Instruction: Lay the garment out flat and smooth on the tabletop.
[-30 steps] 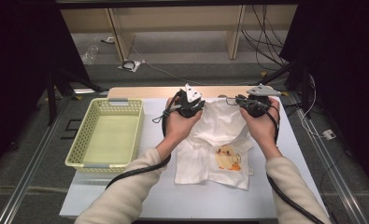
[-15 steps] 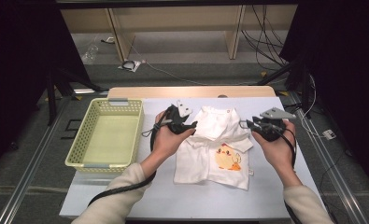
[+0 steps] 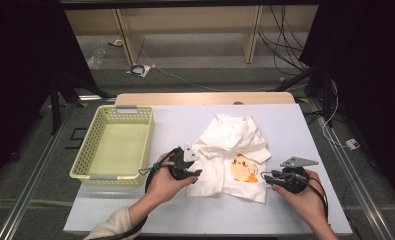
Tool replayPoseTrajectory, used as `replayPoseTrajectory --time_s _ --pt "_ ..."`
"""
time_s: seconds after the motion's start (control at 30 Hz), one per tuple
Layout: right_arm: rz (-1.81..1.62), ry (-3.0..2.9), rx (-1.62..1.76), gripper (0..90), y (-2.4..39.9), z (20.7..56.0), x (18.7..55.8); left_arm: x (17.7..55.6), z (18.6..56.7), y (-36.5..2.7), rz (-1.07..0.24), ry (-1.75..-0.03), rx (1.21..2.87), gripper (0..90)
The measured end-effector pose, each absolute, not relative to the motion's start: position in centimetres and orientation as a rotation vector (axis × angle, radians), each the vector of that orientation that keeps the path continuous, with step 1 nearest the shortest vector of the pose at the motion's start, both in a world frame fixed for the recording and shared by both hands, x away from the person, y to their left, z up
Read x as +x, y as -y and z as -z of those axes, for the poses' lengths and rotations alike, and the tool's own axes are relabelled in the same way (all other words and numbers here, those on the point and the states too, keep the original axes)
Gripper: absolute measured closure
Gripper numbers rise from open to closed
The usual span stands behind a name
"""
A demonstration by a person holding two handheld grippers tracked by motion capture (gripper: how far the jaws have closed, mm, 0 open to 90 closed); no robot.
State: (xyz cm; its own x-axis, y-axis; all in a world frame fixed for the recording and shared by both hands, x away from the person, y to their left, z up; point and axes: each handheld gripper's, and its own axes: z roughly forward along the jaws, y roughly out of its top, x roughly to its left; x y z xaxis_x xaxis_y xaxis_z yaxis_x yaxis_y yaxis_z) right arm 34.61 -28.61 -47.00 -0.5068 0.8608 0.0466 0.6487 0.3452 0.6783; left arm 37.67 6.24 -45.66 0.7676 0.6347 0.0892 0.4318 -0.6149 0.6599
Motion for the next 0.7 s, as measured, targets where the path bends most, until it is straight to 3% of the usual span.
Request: replayPoseTrajectory --time_s 0.37,0.53,0.57,0.63,0.67,0.7 --pt "-0.902 -2.391 1.355 60.5 26.4 47.8 31.9 35.8 47.3 -6.1 -0.305 -0.768 2.406 53.2" --pt "-0.829 -2.359 1.376 71.6 26.0 47.8 31.7 35.8 47.6 -6.0 -0.288 -0.769 2.417 52.9" --pt "-0.82 -2.353 1.372 79.2 25.9 47.9 31.6 35.7 47.6 -6.1 -0.273 -0.779 2.418 53.2" --pt "-0.823 -2.353 1.367 81.3 25.9 47.9 31.6 35.7 47.6 -6.2 -0.266 -0.784 2.417 53.6" --pt "-0.841 -2.363 1.367 88.2 26.0 47.9 31.6 35.8 47.6 -6.3 -0.255 -0.79 2.415 55.0" --pt "-0.841 -2.363 1.367 88.2 26.0 47.9 31.6 35.8 47.6 -6.3 -0.255 -0.79 2.415 55.8"
